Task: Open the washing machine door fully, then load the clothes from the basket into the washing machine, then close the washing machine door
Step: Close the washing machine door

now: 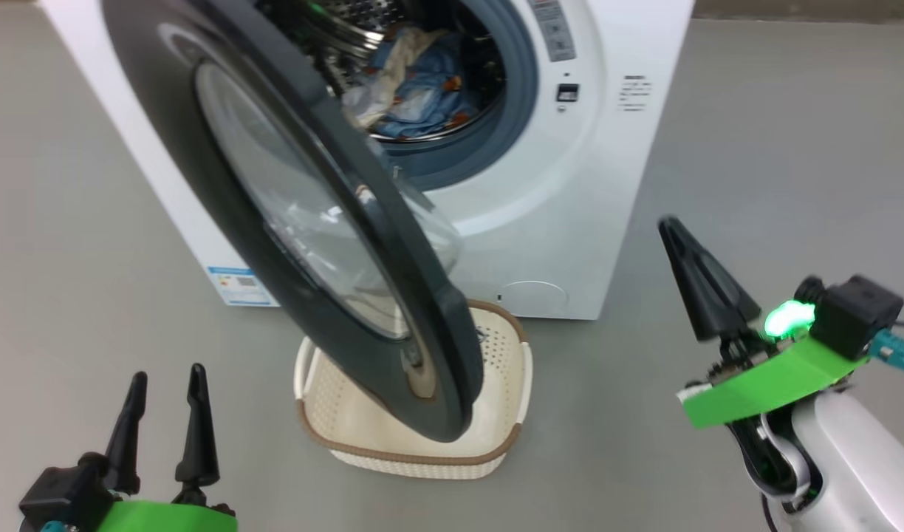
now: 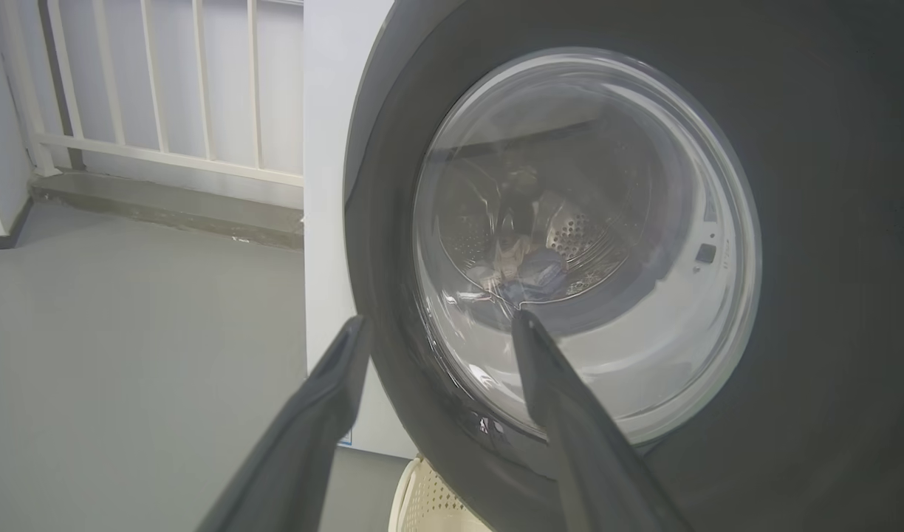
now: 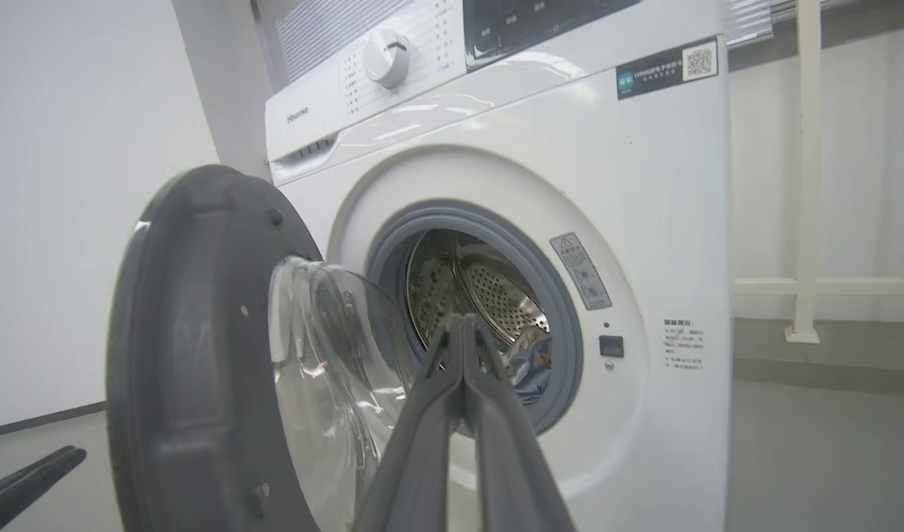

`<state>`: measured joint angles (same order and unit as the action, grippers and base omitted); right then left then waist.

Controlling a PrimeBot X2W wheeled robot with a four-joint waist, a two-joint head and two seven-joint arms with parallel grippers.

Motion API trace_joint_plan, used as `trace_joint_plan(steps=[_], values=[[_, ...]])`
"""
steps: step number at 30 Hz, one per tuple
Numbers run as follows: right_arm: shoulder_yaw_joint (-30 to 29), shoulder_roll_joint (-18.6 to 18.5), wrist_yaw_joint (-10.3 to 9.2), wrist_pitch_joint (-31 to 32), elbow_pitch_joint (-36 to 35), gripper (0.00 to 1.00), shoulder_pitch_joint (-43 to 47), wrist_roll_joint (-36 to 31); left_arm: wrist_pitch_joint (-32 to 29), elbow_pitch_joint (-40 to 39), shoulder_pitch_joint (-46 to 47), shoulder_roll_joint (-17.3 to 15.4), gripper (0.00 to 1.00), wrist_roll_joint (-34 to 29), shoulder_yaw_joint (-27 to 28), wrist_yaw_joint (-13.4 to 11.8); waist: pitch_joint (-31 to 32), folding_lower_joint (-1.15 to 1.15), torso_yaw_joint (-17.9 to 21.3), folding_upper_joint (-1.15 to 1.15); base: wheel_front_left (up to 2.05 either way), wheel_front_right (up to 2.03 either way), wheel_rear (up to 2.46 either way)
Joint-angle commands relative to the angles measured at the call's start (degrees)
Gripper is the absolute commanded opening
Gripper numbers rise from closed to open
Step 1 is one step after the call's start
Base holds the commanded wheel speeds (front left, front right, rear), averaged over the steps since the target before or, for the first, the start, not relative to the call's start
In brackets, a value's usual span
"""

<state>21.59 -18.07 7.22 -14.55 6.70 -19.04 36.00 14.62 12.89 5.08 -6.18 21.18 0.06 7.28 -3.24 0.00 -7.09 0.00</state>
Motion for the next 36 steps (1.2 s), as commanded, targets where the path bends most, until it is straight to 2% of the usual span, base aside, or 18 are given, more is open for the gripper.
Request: trace_joint_plan(steps=[1,7,12,18,26,36], values=[[0.63,0.33,0.26,-0.45,-4.24,0.0,-2.26,1.22,0.38,-0.86,1.44,-0.81,1.0,0.29,1.4,0.2,-0.16,0.0,-1.89,0.0,0.0,0.0,0.0],[2.01,0.62,0.26,-0.45,-11.4,0.0,-3.29,2.59,0.38,-0.48,1.51,-1.04,1.0,0.62,0.76,0.2,-0.27,0.0,-4.12,0.0,0.0,0.0,0.0],[7.27,0.02,0.26,-0.45,-17.08,0.0,-4.18,3.46,0.38,0.01,1.59,-1.13,1.0,0.61,-0.18,0.2,-0.3,0.0,-5.98,0.0,0.0,0.0,0.0],[13.68,-1.49,0.26,-0.45,-19.34,0.0,-4.77,3.4,0.38,0.5,1.59,-1.19,1.0,0.69,-0.78,0.2,0.06,0.0,-7.54,0.0,0.0,0.0,0.0],[25.43,-4.45,0.26,-0.45,-15.21,0.0,-6.11,4.85,0.38,0.92,1.64,-1.02,1.0,1.19,-1.14,0.21,0.46,0.0,-8.92,0.0,0.0,0.0,0.0],[30.61,-4.62,0.26,-0.45,-5.2,0.0,-8.16,7.61,0.38,0.92,1.35,-0.83,1.0,1.72,-1.48,0.21,0.55,0.0,-10.59,0.0,0.0,0.0,0.0]])
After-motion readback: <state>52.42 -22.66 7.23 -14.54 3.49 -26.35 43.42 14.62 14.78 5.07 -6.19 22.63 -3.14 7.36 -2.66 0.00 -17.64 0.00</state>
